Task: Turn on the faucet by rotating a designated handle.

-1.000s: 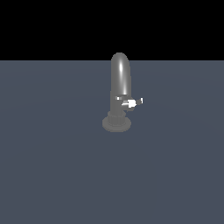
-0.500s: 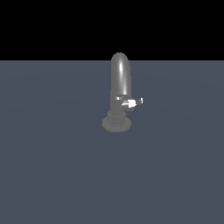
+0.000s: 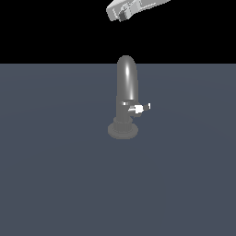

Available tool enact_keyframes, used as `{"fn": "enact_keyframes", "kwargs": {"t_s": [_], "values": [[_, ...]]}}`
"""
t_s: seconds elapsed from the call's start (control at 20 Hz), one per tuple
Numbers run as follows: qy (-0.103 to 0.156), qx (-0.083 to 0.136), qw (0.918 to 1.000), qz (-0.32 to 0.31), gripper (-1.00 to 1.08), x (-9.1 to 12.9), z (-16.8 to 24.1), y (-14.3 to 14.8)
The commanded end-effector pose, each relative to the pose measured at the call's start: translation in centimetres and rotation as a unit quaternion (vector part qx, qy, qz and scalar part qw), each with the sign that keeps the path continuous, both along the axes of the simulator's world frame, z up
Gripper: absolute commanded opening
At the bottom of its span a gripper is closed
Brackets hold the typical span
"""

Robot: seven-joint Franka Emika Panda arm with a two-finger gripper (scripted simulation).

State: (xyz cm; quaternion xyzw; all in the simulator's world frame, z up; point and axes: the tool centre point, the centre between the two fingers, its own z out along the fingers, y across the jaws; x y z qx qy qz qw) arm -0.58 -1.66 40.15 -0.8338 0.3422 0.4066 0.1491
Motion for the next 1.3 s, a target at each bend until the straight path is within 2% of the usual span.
{"fn": "enact_keyframes", "kwargs": {"t_s": [0.0,0.25,0.55,0.85,1.25], "values": [[0.023,0.010,0.9995,-0.021,-1.00,0.9,-1.0,-0.6],[0.069,0.029,0.9952,-0.063,-1.00,2.7,-3.3,-1.7],[0.123,0.053,0.9844,-0.114,-1.00,4.3,-6.2,-3.2],[0.172,0.073,0.9693,-0.160,-1.00,5.4,-9.0,-4.5],[0.230,0.098,0.9443,-0.215,-1.00,6.2,-12.6,-6.0]]}}
